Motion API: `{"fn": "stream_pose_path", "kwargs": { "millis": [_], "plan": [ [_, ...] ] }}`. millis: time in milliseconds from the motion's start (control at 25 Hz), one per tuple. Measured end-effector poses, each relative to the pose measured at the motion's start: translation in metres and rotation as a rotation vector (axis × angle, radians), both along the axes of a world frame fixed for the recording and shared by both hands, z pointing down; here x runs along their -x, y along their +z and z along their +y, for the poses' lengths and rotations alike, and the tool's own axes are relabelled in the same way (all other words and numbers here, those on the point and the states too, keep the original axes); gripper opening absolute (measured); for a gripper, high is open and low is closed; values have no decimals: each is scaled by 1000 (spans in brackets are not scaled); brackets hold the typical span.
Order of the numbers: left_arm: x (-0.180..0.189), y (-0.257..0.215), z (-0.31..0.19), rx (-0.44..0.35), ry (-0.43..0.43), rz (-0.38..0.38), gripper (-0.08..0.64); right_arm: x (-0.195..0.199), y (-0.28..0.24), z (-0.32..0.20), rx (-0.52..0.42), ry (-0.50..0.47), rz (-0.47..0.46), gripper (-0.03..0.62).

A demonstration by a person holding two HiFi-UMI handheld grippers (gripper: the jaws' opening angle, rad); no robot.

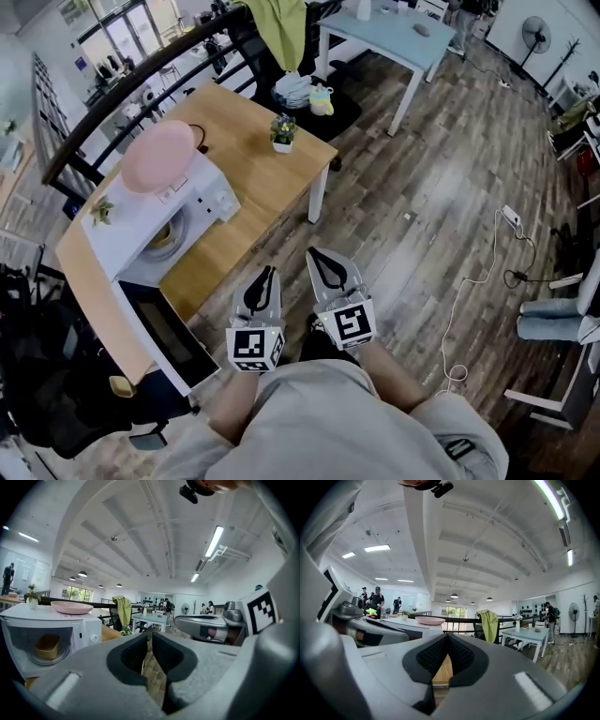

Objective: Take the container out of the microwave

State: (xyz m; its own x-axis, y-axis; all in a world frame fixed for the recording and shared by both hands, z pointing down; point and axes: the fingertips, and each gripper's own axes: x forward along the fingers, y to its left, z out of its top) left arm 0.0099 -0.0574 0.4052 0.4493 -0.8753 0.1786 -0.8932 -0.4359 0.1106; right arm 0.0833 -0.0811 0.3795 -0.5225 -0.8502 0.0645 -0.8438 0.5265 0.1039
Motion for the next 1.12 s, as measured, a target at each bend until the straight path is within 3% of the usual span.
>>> {"fn": "stream_pose_path", "kwargs": {
  "millis": [200,520,840,1120],
  "plan": [
    [14,10,-26,26,-119,-27,38,6,16,-28,29,-118,-21,11],
    [38,23,-44,68,-241,-97,38,35,33,-54,53,-280,-38,11],
    [74,34,-61,88,-331,-115,38,80,47,-72,78,-403,-48,11],
    [108,48,-76,115,-367,-122,38,120,58,-89,108,-446,-61,11]
  ]
}}
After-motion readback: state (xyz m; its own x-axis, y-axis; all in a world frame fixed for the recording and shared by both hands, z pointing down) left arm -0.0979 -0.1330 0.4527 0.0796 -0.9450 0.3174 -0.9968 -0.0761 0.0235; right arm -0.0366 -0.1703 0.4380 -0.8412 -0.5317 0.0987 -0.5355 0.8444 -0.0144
